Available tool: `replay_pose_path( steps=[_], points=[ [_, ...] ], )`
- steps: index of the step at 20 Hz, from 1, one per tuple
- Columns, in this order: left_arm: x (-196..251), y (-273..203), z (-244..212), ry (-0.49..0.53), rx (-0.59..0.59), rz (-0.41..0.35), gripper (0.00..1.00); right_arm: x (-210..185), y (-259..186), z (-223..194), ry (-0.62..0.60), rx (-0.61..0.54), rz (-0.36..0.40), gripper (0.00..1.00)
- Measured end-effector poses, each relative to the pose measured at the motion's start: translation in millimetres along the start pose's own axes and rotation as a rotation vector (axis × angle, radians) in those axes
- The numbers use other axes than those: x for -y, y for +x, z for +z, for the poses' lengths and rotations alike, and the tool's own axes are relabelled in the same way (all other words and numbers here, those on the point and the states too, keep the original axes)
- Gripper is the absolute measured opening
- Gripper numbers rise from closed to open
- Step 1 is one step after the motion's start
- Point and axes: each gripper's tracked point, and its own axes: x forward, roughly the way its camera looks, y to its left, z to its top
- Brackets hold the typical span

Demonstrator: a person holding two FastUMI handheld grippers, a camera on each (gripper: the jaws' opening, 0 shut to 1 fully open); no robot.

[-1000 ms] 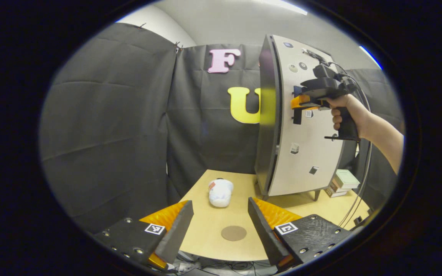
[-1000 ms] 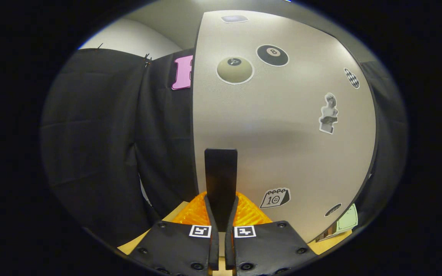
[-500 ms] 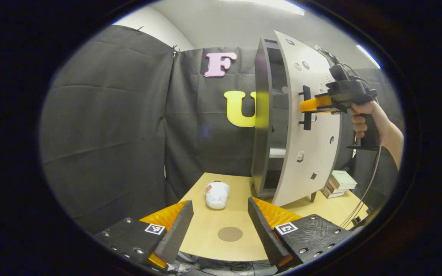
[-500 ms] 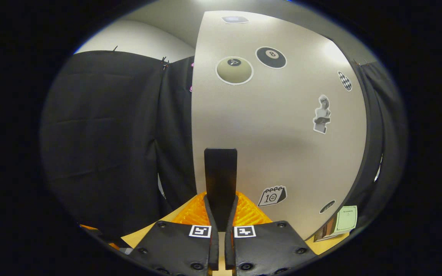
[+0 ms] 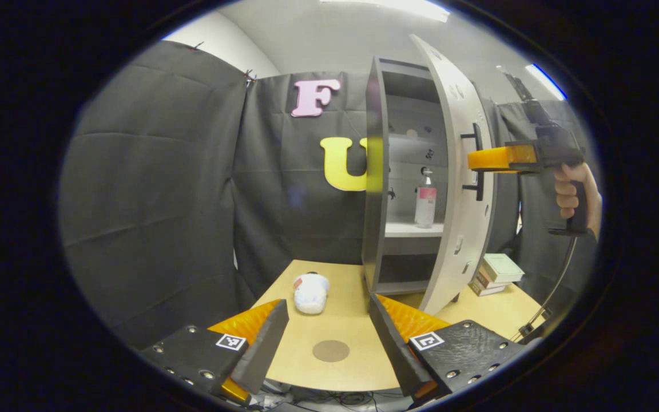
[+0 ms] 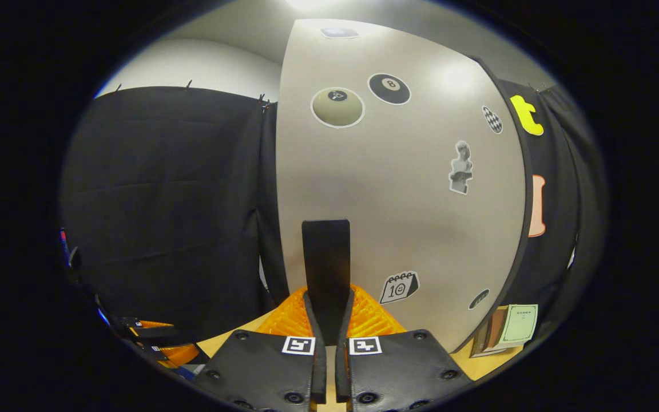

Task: Open the cabinet door with the right hand, grasp the bottle in the cabinet with the left hand and place it on the coaster, then close the cabinet door with the right hand.

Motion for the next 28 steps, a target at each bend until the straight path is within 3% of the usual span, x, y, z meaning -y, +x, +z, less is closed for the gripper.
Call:
replay_pose_path(
  steps=[10,14,17,20,21,22,28],
  points=[
    [9.4,-4.2,-1.2,0.026,-0.006,-0.090,0.87,20.8,-25.2,-4.2,0.025,-0.020,-0.005,0.08],
    [17.6,-1.9,1.4,0.036,-0.009,-0.159,0.87,31.6,-34.5,-4.6,0.045,-0.005,-0.066,0.04],
    [60.9,18.2,-2.1,0.039,-0.015,-0.214,0.88,41.0,-42.7,-5.0,0.054,0.003,-0.119,0.07],
    [80.6,24.9,-4.3,0.056,-0.023,-0.264,0.88,50.3,-47.0,-4.1,0.054,0.014,-0.179,0.03],
    [85.4,25.8,-4.2,0.061,-0.024,-0.277,0.87,53.7,-48.7,-3.8,0.054,0.014,-0.199,0.07],
    [91.5,27.3,-4.3,0.063,-0.023,-0.289,0.87,57.7,-50.6,-4.5,0.053,0.013,-0.218,0.03],
    [110.7,35.0,-5.3,0.057,-0.028,-0.329,0.87,83.2,-58.4,-4.8,0.072,0.026,-0.335,0.06]
  ],
)
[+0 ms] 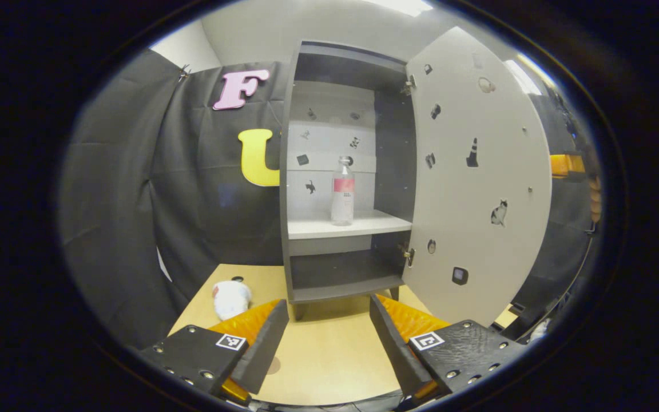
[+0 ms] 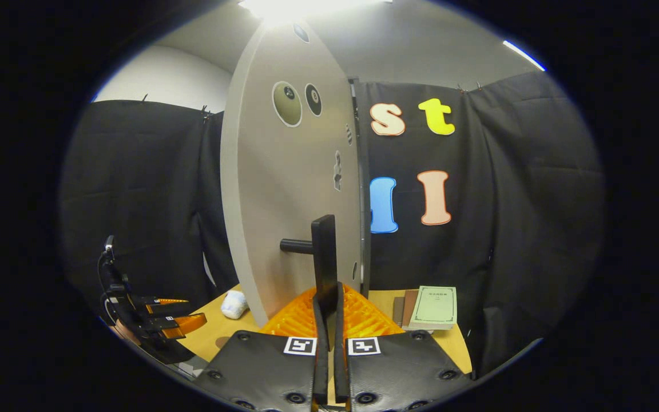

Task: Open the cabinet door with the right hand, grasp the bottle in the cabinet with the left hand and place it on the coaster, then close the cabinet door with the right hand.

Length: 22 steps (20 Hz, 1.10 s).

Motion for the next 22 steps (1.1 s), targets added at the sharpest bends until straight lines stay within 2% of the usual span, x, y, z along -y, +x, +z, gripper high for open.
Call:
replay_pose_path(
  steps=[4,5,6,8,13,16,17,18,19,22],
  points=[
    [6.3,12.3,-5.9,-0.021,-0.024,-0.021,0.88,13.5,0.6,1.1,0.024,0.013,-0.075,0.06],
    [7.7,14.0,-4.2,-0.030,-0.024,-0.027,0.88,16.1,-0.5,-0.7,0.026,0.010,-0.090,0.02],
    [9.7,15.5,-3.9,-0.038,-0.023,-0.034,0.87,19.3,-1.8,-1.3,0.027,0.009,-0.104,0.05],
    [13.1,20.0,-4.3,-0.050,-0.026,-0.048,0.87,25.1,-2.6,-3.0,0.030,0.005,-0.135,0.04],
    [24.4,34.7,-5.9,-0.057,-0.044,-0.092,0.87,15.3,-2.6,-2.2,0.117,0.017,-0.141,0.05],
    [30.3,39.2,-2.5,-0.049,-0.040,-0.123,0.87,15.7,-7.3,-7.3,0.126,-0.001,-0.152,0.05],
    [31.6,42.1,-0.8,-0.045,-0.039,-0.130,0.87,16.8,-10.5,-9.9,0.126,-0.009,-0.163,0.05],
    [32.6,45.7,-1.2,-0.043,-0.040,-0.138,0.87,20.5,-13.6,-11.9,0.120,-0.018,-0.183,0.00],
    [33.9,48.9,-0.1,-0.043,-0.040,-0.144,0.87,24.6,-16.2,-14.0,0.114,-0.027,-0.203,0.04],
    [35.2,56.5,3.9,-0.061,-0.043,-0.155,0.88,31.0,-19.9,-14.6,0.139,-0.037,-0.250,0.04]
  ],
)
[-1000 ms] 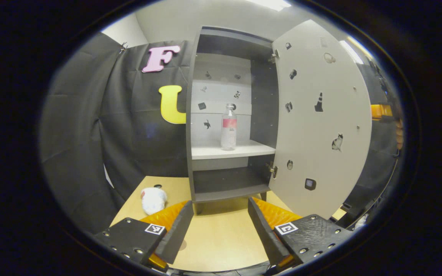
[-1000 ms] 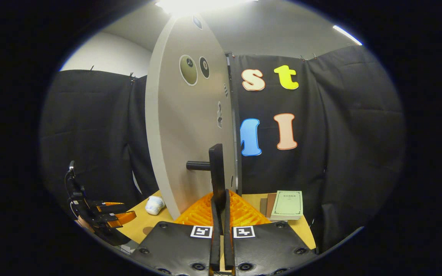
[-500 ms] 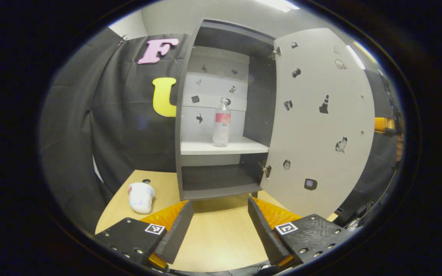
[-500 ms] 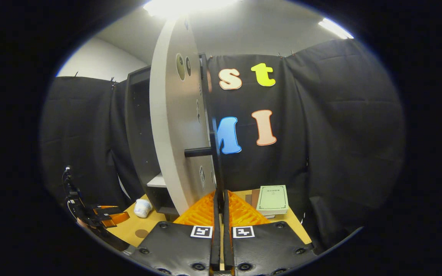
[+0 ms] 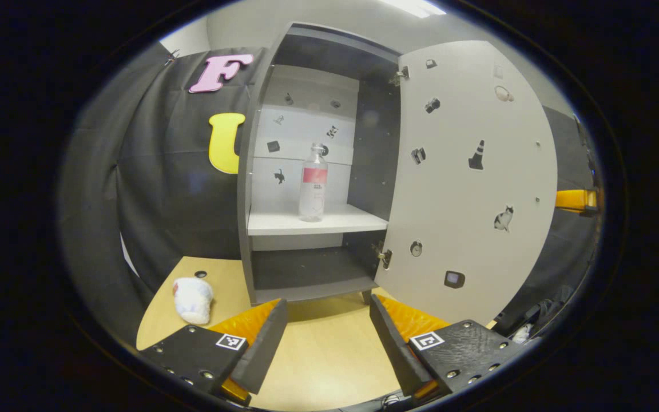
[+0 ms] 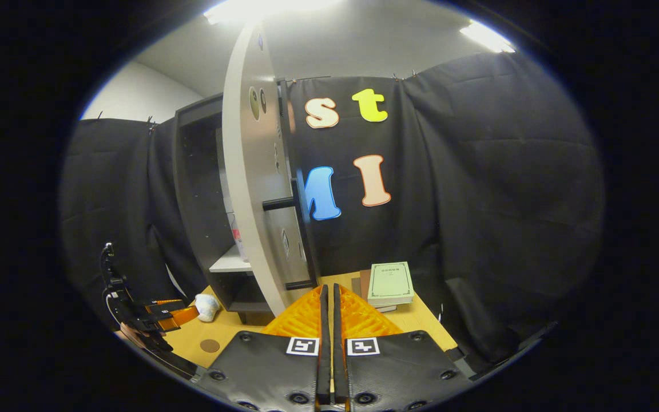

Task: Open the cabinet door with the right hand, grasp the bottle in the cabinet with the left hand and place it on the coaster, then close the cabinet door with the right hand.

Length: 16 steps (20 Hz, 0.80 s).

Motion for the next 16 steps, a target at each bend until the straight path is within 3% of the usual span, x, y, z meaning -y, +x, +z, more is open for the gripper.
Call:
replay_pose_path(
  steps=[7,14,15,16],
  points=[
    [-18.0,10.7,35.9,-0.005,0.064,0.018,0.88,19.7,6.7,8.8,0.031,0.023,-0.108,0.00],
    [-30.9,53.2,79.6,0.031,0.116,0.053,0.88,30.2,24.6,17.3,0.075,0.048,-0.149,0.06],
    [-32.6,61.0,88.5,0.039,0.126,0.063,0.88,31.2,28.1,16.9,0.075,0.043,-0.147,0.16],
    [-33.9,68.5,96.6,0.047,0.135,0.074,0.88,34.4,28.9,15.4,0.079,0.036,-0.159,0.16]
  ],
)
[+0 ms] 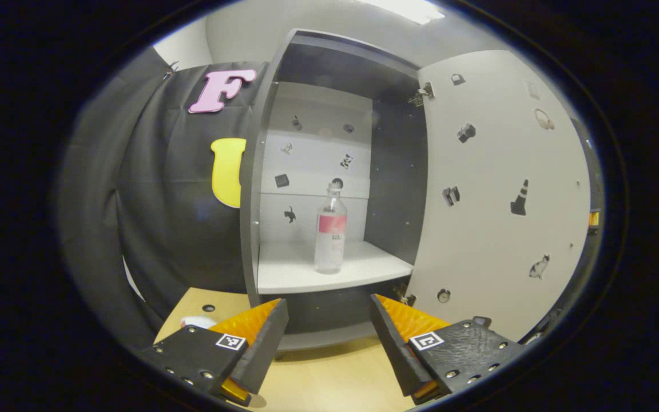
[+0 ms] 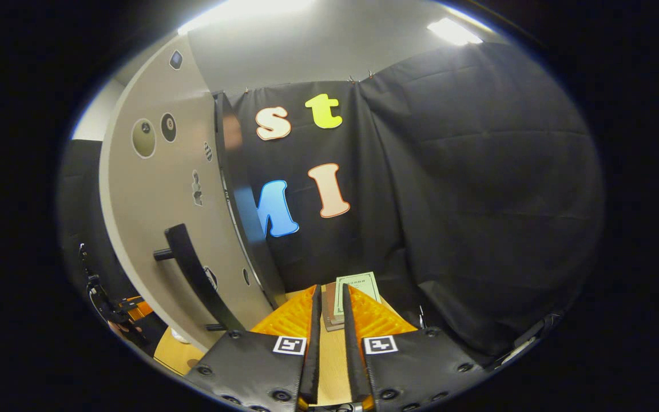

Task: Open the cabinet door with the right hand, grasp the bottle in the cabinet with the left hand and place it on the coaster, then close the cabinet door with the right hand.

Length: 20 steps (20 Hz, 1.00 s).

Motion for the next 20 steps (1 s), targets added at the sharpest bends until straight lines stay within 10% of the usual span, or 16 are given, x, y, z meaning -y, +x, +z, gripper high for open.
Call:
replay_pose_path(
  steps=[4,8,20],
  points=[
    [-0.4,39.6,33.6,0.012,0.048,0.020,0.88,4.0,9.8,4.4,-0.001,0.016,-0.010,0.33],
    [0.2,80.8,57.5,0.009,0.070,0.010,0.87,13.6,19.0,2.4,-0.048,0.007,-0.020,0.85],
    [13.8,183.4,72.0,0.106,0.094,-0.025,0.87,37.7,29.1,-1.5,-0.087,-0.017,-0.128,0.98]
  ],
)
